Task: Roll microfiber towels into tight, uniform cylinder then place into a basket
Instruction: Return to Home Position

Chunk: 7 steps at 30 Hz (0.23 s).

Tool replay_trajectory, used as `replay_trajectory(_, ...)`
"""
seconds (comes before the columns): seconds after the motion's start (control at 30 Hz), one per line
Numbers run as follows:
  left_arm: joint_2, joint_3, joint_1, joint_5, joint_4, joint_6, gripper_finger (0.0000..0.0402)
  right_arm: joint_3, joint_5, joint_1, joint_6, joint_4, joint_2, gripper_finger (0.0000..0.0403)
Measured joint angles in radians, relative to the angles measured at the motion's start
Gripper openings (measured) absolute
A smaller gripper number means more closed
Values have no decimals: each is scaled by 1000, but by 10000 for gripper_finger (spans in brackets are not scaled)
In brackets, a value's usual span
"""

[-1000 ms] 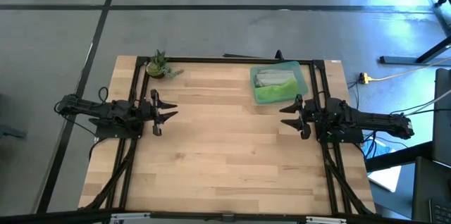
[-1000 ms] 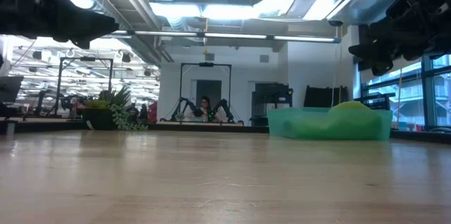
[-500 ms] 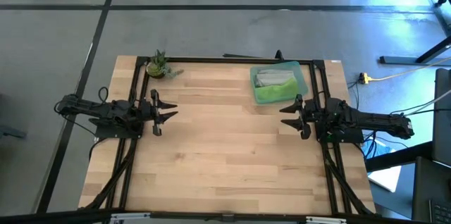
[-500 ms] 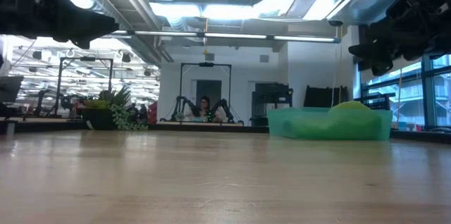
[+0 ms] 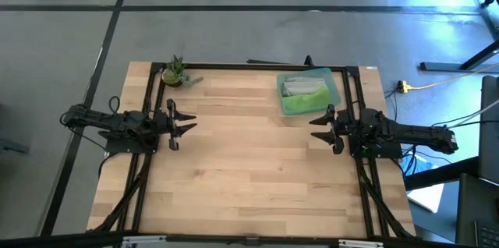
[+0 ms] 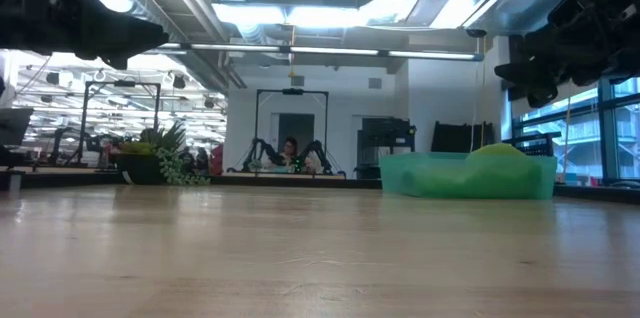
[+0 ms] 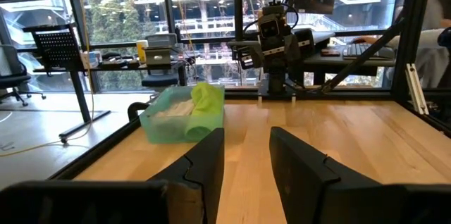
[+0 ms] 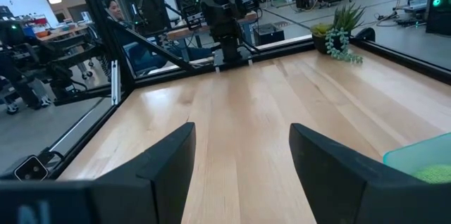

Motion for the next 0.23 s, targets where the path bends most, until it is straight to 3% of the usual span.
replay_trajectory(0.23,0,0,0,0,0,0,110,0,0,0,2,0,0,232)
